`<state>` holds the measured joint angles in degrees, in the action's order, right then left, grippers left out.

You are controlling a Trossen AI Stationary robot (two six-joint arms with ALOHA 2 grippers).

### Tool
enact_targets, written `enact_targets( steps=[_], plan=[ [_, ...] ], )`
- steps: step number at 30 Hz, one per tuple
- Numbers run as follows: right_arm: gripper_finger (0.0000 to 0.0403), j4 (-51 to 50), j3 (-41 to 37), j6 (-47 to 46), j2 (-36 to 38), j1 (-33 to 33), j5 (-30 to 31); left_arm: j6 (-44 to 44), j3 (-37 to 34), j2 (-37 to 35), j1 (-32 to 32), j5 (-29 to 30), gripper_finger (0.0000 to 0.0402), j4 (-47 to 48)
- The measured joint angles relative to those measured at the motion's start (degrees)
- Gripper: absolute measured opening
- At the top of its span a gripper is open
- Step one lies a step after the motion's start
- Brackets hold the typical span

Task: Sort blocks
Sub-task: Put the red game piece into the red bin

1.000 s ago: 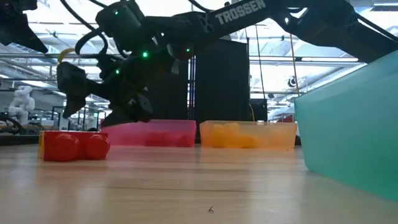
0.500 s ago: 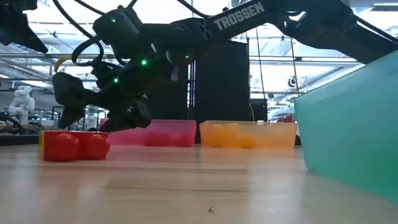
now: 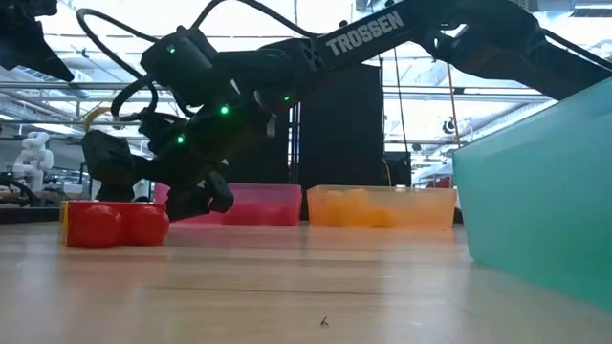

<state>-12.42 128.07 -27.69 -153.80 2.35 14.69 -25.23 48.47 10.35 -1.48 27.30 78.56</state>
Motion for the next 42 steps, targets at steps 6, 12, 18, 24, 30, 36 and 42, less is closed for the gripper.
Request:
enact_targets(
  steps=[6, 12, 18, 24, 30, 36, 42],
  plan=[
    [0.0336, -2.98, 0.11, -2.74, 0.15, -0.43, -0.04, -0.02, 0.00, 0.00, 0.00, 0.06, 0.0002, -0.02],
    [0.0307, 0.29, -0.02, -2.02, 0.07, -0.91, 0.16, -1.08, 0.00, 0.00, 0.00, 0.08, 0.0002, -0.02],
    [0.0263, 0.69, -0.02, -1.65, 0.04, -1.66, -2.08, -1.42, -0.01, 0.00, 0.00, 0.08, 0.0002, -0.02],
    [0.0172, 0.76, -0.02, -1.65, 0.04, -1.68, -3.21, -1.42, -0.02, 0.00, 0.00, 0.08, 0.0002, -0.02],
    [0.0157, 0.53, -0.02, -4.08, 0.04, -1.70, -4.39, -1.42, -0.02, 0.00, 0.00, 0.06, 0.0002, -0.02],
    [0.0157, 0.74, -0.05, -8.58, 0.83, -1.68, -4.61, -1.40, 0.00, 0.00, 0.00, 0.06, 0.0002, 0.02],
    [0.0157, 1.53, -0.09, -5.00, 6.84, -2.21, -3.89, -1.17, -0.02, 0.00, 0.00, 0.04, 0.0002, 0.14]
  ],
)
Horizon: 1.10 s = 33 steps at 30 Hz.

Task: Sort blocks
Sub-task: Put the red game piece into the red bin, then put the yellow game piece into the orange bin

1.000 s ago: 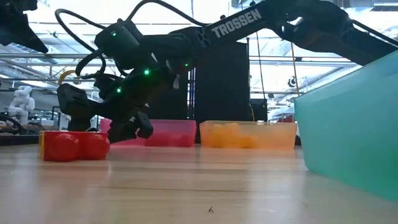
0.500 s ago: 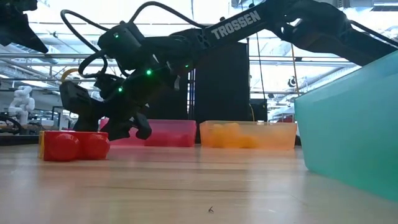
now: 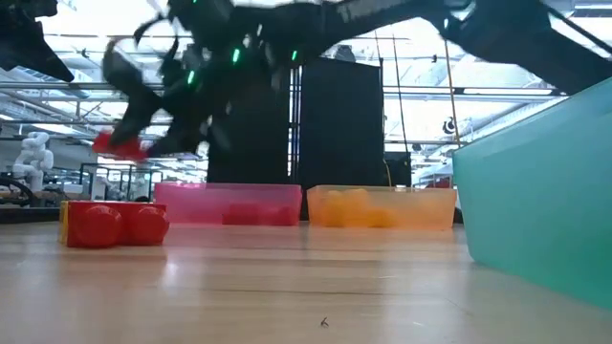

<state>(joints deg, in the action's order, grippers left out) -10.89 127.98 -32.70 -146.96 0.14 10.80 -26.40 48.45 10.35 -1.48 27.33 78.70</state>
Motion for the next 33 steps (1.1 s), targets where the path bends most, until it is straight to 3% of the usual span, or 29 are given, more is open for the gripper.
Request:
enact_targets(
  steps=[6, 10, 14, 20, 26, 33],
  plan=[
    [0.0157, -3.24, 0.09, 8.87, 7.14, -3.11, 12.87, 0.27, 0.00, 0.02, 0.00, 0.00, 0.0002, 0.32],
    [0.0157, -8.00, 0.24, 12.56, 9.00, -7.34, 14.57, 0.27, 0.02, 0.00, 0.00, 0.00, 0.0002, 0.31],
    [0.0160, -16.28, 0.04, 6.84, 7.45, -11.24, 11.54, 0.27, 0.02, 0.01, 0.00, -0.01, 0.0002, 0.32],
    [0.0240, -26.77, 0.09, -1.36, 7.37, -14.41, 7.34, 1.33, 0.00, 0.00, 0.00, -0.01, 0.0002, 0.33],
    [0.0301, -24.72, 0.04, 1.24, 7.34, -15.02, 3.68, 1.67, 0.02, 0.01, 0.00, -0.02, 0.0002, 0.35],
    [0.0320, -11.79, 0.11, 2.13, 8.72, -9.58, -10.54, 1.80, 0.00, 0.01, 0.01, 0.00, 0.0002, 0.35]
  ],
)
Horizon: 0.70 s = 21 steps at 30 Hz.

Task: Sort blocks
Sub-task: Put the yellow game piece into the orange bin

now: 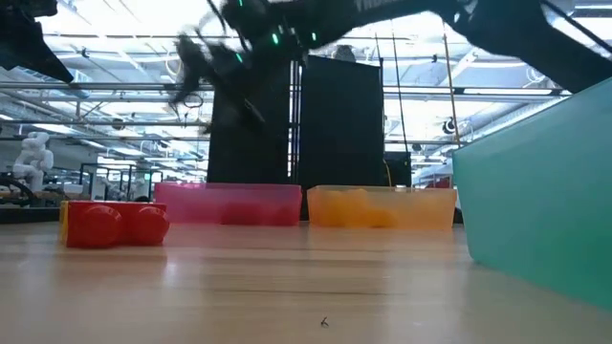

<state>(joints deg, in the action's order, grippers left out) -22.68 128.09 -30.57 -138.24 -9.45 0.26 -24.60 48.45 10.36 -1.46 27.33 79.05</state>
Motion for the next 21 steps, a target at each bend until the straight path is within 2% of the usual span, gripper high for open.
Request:
enact_targets(
  steps=[2, 5, 9, 13, 21],
  plan=[
    [0.0321, 0.39, 0.07, 3.12, 0.03, 3.66, -0.69, 0.02, 0.01, 0.01, 0.00, -0.02, 0.0002, 0.00],
    [0.0322, -1.21, -0.04, 15.56, -0.44, 9.12, -0.25, 0.02, 0.02, 0.01, 0.01, -0.02, 0.0002, 0.00],
    [0.0322, -2.96, -0.04, 27.30, -1.24, 13.66, 3.07, 0.47, 0.02, -0.01, -0.01, -0.02, 0.0002, 0.00],
    [0.0320, -2.93, -0.04, 28.09, -2.79, 14.54, 7.22, 0.98, 0.01, -0.01, -0.01, 0.00, 0.0002, -0.02],
    [0.0318, -3.71, -0.04, 31.53, -6.28, 14.36, 4.61, 0.96, 0.01, -0.01, -0.01, -0.05, 0.0002, -0.01]
  ],
)
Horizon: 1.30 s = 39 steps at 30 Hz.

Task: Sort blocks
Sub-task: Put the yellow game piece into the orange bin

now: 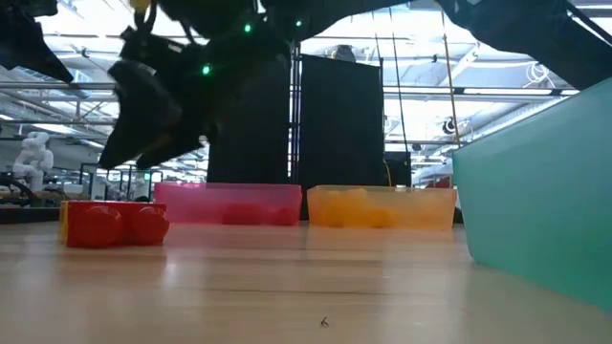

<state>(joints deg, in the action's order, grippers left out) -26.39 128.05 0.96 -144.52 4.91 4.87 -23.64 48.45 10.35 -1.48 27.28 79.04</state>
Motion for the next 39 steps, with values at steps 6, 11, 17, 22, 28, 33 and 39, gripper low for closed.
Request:
enact_targets(
  steps=[6, 11, 17, 22, 28, 33, 39],
  plan=[
    [0.0318, -4.48, 0.02, 2.46, -0.23, 1.12, -0.72, 0.02, -0.01, 0.02, 0.02, -0.26, 0.0002, 0.00],
    [0.0318, -9.20, 0.00, 5.63, -0.52, 1.60, -0.74, 0.04, -0.01, 0.00, 0.00, -0.26, 0.0002, 0.05],
    [0.0318, -9.06, 0.22, 5.56, -1.59, 1.57, -1.15, 0.04, -0.01, 0.02, 0.00, -0.26, 0.0002, 0.05],
    [0.0318, -8.77, 0.22, 7.52, -1.65, 1.89, -2.25, 0.04, -0.01, 0.00, 0.00, -0.26, 0.0002, 0.16],
    [0.0318, -12.58, 0.22, -1.22, -1.69, 1.29, -2.03, 0.04, -0.01, 0.02, 0.01, -0.25, 0.0002, 0.95],
    [0.0318, -16.24, 0.22, -13.90, -1.66, -0.51, -0.04, 0.07, -0.01, 0.02, 0.00, -0.23, 0.0002, 1.32],
    [0.0318, -19.10, 0.17, -25.67, -1.69, -2.24, 1.25, 0.07, -0.01, 0.02, 0.00, -0.17, 0.0002, 1.30]
  ],
)
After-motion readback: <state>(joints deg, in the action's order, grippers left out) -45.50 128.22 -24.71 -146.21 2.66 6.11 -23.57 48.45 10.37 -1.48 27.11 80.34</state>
